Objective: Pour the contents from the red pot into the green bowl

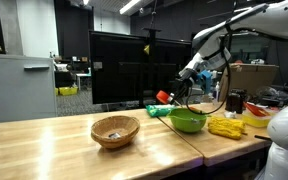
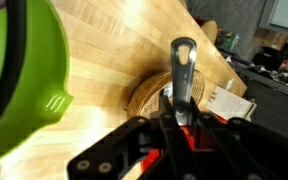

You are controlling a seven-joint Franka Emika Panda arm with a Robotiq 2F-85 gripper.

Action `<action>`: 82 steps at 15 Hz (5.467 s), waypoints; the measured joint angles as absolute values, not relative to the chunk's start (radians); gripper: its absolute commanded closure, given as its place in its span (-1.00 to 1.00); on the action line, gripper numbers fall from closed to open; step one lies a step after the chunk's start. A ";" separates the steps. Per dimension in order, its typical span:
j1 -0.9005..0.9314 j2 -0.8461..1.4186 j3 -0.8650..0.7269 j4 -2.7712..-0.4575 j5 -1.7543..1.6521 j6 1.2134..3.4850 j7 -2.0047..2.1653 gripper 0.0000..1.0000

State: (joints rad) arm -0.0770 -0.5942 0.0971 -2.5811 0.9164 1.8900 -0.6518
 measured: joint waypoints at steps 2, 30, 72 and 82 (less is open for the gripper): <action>-0.052 -0.594 0.124 -2.530 0.800 1.901 -0.532 0.92; 0.048 0.095 0.140 -1.643 0.167 0.605 0.072 0.92; 0.015 0.564 0.162 -1.615 -0.057 0.277 -0.257 0.92; 0.015 0.576 0.165 -1.620 -0.005 0.273 -0.262 0.92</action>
